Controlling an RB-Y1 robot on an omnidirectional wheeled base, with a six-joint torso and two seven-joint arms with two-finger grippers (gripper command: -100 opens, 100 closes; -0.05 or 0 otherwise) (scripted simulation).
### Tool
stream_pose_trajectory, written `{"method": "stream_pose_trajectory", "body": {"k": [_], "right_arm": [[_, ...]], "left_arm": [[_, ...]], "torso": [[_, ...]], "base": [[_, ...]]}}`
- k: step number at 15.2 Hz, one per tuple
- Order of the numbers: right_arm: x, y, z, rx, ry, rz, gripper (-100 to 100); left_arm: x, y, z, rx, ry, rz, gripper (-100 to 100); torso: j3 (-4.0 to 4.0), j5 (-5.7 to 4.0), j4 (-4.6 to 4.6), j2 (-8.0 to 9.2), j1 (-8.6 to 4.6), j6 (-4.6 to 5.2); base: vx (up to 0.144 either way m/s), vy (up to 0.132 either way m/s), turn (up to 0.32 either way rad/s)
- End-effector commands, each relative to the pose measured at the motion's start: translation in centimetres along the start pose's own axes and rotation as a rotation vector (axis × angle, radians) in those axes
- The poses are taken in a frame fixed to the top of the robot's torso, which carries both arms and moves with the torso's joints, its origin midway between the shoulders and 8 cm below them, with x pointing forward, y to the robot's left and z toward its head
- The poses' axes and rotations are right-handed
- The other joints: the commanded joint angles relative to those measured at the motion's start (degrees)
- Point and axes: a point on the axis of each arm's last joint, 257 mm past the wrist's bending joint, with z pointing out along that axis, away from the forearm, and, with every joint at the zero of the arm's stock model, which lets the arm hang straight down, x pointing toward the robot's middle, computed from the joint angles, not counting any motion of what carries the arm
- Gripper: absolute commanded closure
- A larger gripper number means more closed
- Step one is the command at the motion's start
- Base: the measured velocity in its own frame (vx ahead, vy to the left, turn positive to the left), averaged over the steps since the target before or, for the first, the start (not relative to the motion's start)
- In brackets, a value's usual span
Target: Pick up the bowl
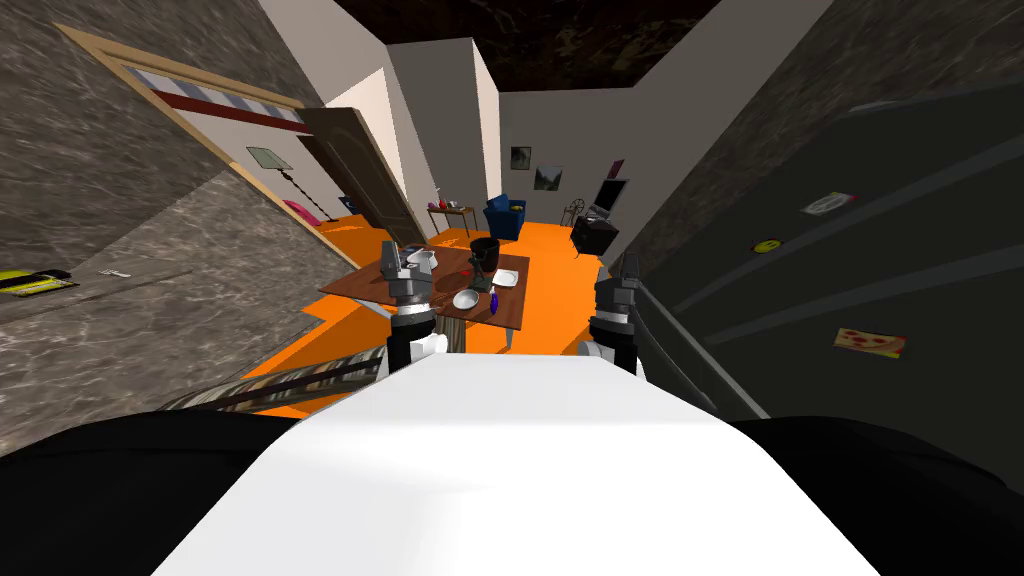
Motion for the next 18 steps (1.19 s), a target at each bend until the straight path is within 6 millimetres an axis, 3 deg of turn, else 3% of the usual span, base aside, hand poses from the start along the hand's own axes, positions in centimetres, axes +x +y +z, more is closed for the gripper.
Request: {"method": "stream_pose_trajectory", "body": {"k": [1,6,8,11,16,18], "right_arm": [[0.0,0.0,0.0,0.000,0.000,0.000,0],[0.0,0.0,0.0,0.000,0.000,0.000,0],[0.0,0.0,0.0,0.000,0.000,0.000,0],[0.0,0.0,0.0,0.000,0.000,0.000,0],[0.0,0.0,0.0,0.000,0.000,0.000,0],[0.0,0.0,0.0,0.000,0.000,0.000,0]], "left_arm": [[0.3,0.6,0.0,-0.017,0.037,0.017,-100],[0.3,2.8,-0.3,-0.088,0.101,0.054,-100],[-0.4,5.0,-0.6,-0.161,0.125,0.079,-100],[-0.9,6.3,-0.9,-0.203,0.131,0.091,-100],[-3.4,10.4,-1.9,-0.346,0.127,0.123,-100],[-3.4,10.6,-2.0,-0.354,0.126,0.124,-100]], "torso": [[0.00,0.00,0.00,0.00,0.00,0.00],[0.01,0.02,0.00,0.02,0.13,0.02],[0.02,0.03,0.00,0.04,0.14,0.02],[0.03,0.04,0.01,0.05,0.18,0.02],[0.02,0.04,0.01,0.04,0.18,0.01],[0.03,0.04,0.01,0.05,0.17,0.02]], "base": [[-0.001,0.003,-0.046],[-0.005,0.019,-0.098],[-0.013,0.028,-0.155],[-0.013,0.033,-0.144],[-0.012,0.032,-0.161],[-0.014,0.028,-0.102]]}}
